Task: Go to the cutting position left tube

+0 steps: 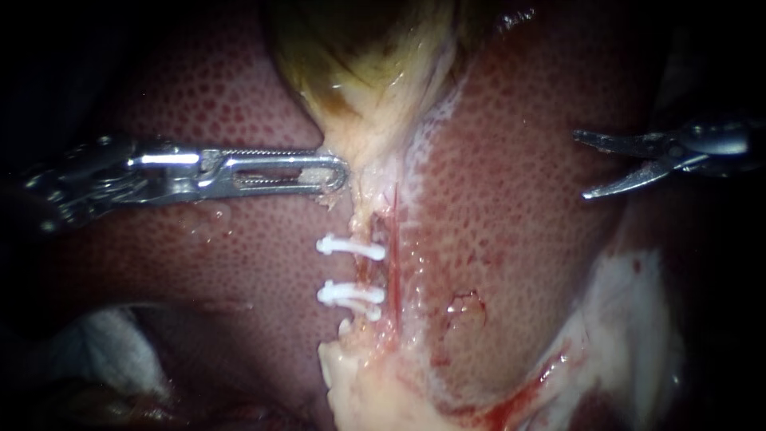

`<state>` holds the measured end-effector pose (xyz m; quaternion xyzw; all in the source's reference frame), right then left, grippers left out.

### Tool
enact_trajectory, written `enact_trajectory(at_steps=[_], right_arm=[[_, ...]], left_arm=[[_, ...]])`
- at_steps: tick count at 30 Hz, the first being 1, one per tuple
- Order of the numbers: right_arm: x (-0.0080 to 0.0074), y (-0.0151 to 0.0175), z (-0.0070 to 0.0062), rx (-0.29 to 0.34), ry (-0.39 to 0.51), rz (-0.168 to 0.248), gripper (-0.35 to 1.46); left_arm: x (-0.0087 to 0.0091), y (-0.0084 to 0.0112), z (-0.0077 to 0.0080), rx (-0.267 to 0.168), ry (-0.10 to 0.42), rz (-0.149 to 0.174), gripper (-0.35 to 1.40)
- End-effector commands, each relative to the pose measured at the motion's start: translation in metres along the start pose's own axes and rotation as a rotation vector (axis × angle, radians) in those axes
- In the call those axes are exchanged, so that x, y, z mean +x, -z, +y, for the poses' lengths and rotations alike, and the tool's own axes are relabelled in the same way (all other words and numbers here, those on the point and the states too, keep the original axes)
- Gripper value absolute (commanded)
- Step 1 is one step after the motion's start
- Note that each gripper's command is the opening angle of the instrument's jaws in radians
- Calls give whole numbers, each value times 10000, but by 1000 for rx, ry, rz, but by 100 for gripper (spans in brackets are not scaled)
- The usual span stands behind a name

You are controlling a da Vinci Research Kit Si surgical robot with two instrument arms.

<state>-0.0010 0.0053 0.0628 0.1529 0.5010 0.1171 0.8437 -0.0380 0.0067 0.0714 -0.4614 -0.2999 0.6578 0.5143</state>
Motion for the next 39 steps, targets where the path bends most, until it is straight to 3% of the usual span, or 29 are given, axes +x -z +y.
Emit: enact_trajectory(at_steps=[1, 11, 14, 25, 31, 39], right_arm=[[0, 0, 0, 0, 0, 0, 143], [-1, 0, 0, 0, 0, 0, 143], [-1, -1, 0, 0, 0, 0, 143], [-1, -1, 0, 0, 1, 0, 143], [-1, -1, 0, -1, 0, 0, 143], [-1, -3, -1, 3, 1, -1, 143]], left_arm=[[0, 0, 0, 0, 0, 0, -35], [5, 20, 2, -19, 4, 0, -35], [17, 36, 6, -19, 19, 19, -35], [64, 100, 14, -8, -19, 119, -35], [76, 119, 21, 2, -32, 163, -35], [74, 121, 23, 12, -28, 169, -35]])
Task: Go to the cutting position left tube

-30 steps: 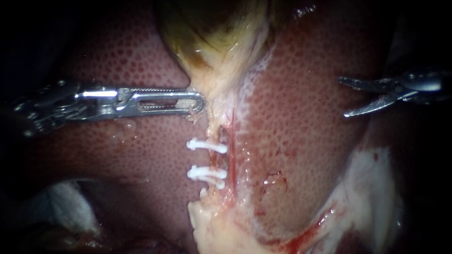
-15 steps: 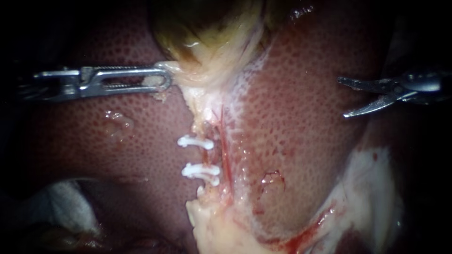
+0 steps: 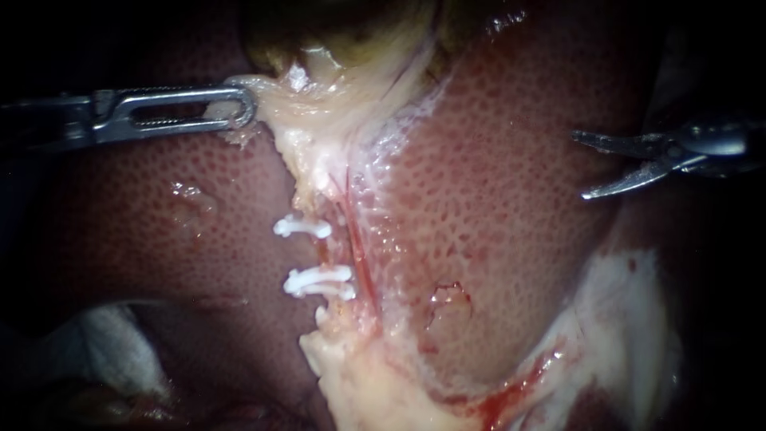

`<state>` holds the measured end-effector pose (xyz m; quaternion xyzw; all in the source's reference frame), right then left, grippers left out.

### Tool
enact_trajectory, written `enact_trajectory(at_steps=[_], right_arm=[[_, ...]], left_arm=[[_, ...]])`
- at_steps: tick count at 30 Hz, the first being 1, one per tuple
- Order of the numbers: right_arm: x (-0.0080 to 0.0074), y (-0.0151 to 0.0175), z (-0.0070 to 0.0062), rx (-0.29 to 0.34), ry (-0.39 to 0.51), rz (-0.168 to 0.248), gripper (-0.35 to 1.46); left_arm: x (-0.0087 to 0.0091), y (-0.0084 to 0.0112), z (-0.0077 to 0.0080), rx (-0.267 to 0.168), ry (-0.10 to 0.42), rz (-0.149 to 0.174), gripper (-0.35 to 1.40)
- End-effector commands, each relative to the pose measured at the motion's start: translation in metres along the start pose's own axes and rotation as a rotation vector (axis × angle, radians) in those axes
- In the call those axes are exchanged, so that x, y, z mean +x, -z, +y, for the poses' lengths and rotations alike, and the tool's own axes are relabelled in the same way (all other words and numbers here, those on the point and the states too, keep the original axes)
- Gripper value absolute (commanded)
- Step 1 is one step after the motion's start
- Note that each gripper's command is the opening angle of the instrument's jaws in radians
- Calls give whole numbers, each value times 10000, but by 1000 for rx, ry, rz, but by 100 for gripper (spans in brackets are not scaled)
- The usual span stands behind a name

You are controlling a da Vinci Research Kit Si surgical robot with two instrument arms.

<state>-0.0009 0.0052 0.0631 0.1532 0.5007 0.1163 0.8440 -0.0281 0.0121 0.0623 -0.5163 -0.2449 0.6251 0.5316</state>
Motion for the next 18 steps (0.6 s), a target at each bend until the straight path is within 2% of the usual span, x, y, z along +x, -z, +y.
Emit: enact_trajectory(at_steps=[1, 8, 18], right_arm=[[0, -1, -1, 3, 1, -3, 143], [-7, -19, -8, 22, 10, -13, 143], [-26, -88, -33, 79, 14, -30, 141]], left_arm=[[-1, -1, 0, 0, -1, -1, -35], [-3, -1, 1, -2, -2, -2, -35], [-8, -5, 2, -8, -4, -5, -35]])
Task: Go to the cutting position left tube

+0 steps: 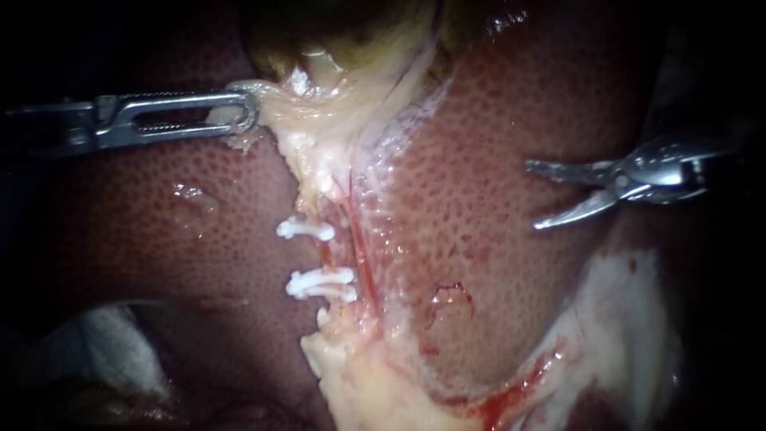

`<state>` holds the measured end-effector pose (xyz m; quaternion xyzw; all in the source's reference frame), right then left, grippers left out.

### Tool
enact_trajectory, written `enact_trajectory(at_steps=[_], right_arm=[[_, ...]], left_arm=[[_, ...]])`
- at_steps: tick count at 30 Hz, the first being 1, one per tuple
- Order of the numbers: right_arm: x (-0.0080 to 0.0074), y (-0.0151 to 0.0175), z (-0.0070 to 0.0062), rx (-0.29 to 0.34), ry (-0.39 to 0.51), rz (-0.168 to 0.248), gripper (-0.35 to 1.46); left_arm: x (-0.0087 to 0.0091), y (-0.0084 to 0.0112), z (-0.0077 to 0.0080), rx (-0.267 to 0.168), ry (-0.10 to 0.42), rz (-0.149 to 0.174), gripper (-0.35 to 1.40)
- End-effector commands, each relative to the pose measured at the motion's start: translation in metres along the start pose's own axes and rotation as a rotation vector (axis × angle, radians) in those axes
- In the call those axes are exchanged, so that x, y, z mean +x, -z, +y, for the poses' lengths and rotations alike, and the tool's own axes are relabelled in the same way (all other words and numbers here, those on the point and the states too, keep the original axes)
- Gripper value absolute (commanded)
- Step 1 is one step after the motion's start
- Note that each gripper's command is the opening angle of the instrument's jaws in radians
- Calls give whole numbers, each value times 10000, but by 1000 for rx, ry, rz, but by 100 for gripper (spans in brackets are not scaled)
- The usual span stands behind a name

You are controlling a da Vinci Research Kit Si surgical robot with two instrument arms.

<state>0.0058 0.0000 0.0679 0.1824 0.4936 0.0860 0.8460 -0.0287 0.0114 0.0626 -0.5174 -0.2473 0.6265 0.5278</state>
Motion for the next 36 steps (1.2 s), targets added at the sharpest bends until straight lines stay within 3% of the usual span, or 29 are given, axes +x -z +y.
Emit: enact_trajectory(at_steps=[1, 10, 20, 30, 36], right_arm=[[-2, -11, -3, 10, -8, 2, 141], [-8, -87, -22, 68, -49, 7, 141], [-18, -149, -29, 114, -85, 10, 141], [-36, -188, -26, 128, -139, -7, 141], [-46, -204, -30, 153, -164, -32, 140]], left_arm=[[0, 0, 0, -1, 0, -1, -35], [-3, -1, 3, -3, -1, -2, -35], [-7, -3, 8, -8, -2, -5, -35], [-8, -4, 14, -10, -3, -6, -35], [-9, -5, 16, -12, -3, -7, -35]])
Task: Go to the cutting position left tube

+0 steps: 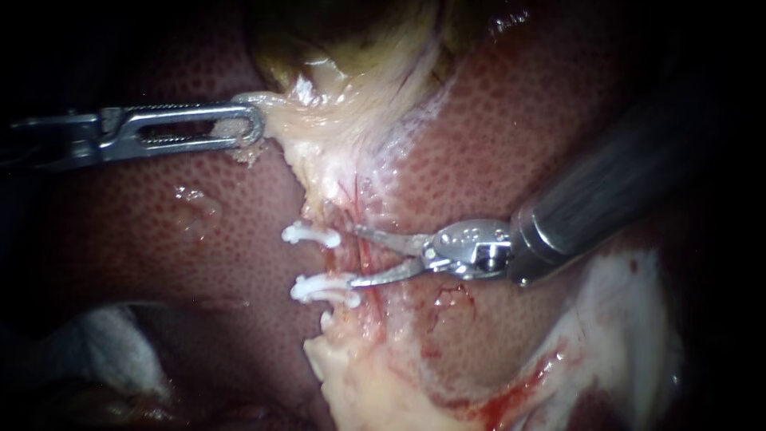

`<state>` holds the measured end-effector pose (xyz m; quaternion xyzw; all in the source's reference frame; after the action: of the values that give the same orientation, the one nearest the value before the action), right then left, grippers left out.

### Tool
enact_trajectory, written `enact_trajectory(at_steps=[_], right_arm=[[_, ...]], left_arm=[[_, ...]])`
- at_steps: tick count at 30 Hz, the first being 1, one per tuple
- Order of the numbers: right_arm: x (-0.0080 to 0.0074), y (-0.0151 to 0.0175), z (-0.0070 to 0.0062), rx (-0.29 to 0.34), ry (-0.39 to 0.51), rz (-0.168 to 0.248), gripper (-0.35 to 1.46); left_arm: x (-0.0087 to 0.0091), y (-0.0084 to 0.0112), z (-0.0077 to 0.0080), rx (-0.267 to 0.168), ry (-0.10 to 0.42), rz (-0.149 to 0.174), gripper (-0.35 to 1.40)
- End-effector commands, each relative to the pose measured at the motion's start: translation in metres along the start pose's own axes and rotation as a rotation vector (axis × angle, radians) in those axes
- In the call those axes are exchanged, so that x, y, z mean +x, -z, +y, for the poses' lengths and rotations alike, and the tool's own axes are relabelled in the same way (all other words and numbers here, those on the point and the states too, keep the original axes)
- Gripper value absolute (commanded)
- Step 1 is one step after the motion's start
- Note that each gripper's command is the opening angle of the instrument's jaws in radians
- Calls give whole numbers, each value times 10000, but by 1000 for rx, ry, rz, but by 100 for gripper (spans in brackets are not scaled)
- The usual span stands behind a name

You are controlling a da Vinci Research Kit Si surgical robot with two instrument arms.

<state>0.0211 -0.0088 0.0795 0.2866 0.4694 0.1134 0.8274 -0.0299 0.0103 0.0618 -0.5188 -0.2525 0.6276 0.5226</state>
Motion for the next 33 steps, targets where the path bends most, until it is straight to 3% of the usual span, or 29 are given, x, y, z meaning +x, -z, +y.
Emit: enact_trajectory(at_steps=[1, 9, 19, 27, 33], right_arm=[[-2, -4, -1, 7, -2, -4, 140], [-6, -23, -3, 48, -29, -19, 138], [-1, -32, -1, 60, -24, -18, 138], [0, -37, -4, 103, -45, -22, 136], [5, -45, -7, 132, -45, -6, 135]], left_arm=[[0, 0, 0, 1, 0, 0, -35], [-2, -2, 3, -3, -1, -2, -35], [-7, -7, 8, -8, -4, -5, -35], [-8, -9, 9, -7, -5, -4, -35], [-10, -12, 9, -9, -5, -5, -35]])
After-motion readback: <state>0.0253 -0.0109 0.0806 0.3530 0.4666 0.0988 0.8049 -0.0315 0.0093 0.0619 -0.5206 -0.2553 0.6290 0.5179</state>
